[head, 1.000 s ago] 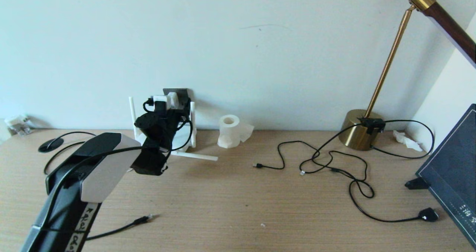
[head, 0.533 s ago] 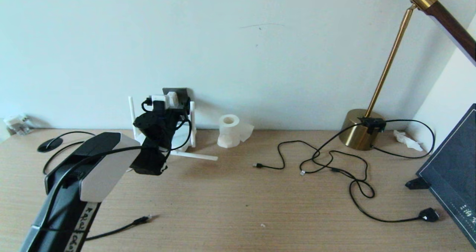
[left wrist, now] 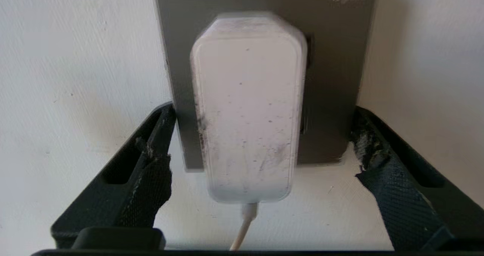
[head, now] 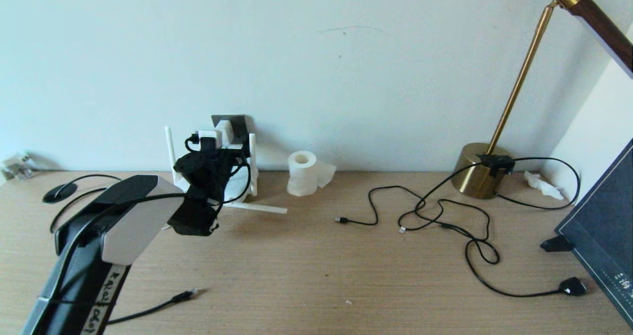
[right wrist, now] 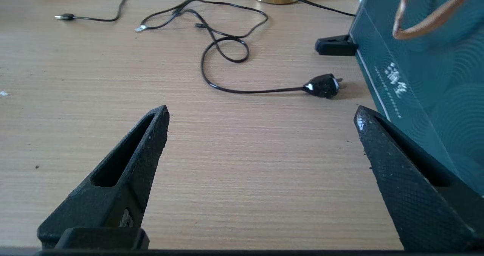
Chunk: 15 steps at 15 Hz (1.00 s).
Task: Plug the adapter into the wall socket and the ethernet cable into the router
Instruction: Plug plug into socket, then pick up cable
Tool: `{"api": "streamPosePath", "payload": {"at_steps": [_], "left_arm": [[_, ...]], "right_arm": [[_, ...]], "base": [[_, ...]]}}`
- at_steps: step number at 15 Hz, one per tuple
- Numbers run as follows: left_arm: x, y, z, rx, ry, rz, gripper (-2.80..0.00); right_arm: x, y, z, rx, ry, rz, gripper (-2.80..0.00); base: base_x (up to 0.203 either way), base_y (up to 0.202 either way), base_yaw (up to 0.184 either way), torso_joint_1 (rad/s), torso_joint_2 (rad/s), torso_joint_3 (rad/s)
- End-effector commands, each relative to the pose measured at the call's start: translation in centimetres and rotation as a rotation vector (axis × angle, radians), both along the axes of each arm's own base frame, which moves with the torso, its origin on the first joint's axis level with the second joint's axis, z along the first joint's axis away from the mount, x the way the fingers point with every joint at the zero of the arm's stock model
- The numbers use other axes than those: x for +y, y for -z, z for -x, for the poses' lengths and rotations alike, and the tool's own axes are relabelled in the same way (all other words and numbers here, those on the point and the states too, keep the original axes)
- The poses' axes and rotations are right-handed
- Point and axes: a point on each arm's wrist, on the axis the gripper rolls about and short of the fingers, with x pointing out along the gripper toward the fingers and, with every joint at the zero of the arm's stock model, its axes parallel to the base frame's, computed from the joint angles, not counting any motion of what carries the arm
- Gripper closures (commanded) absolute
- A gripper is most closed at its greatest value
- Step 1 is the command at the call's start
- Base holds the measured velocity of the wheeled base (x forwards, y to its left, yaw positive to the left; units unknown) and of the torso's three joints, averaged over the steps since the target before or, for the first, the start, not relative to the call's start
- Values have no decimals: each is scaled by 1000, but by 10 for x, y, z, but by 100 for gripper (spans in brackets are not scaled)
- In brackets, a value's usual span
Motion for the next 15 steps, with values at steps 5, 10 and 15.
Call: {"api": "streamPosePath", "payload": {"at_steps": [5, 10, 15], "left_arm": [[1, -15, 8, -30, -3, 2, -280], [1, -18, 10, -31, -3, 2, -280], [3, -29, 30, -1, 7, 1, -280]], "right_arm": [[0, 0, 0, 2, -1, 0, -280], [0, 0, 0, 0, -1, 0, -280], [0, 0, 0, 2, -1, 0, -280]], "base": [[0, 0, 0, 0, 0, 0], [0, 0, 0, 0, 0, 0], [0, 0, 0, 0, 0, 0]]}}
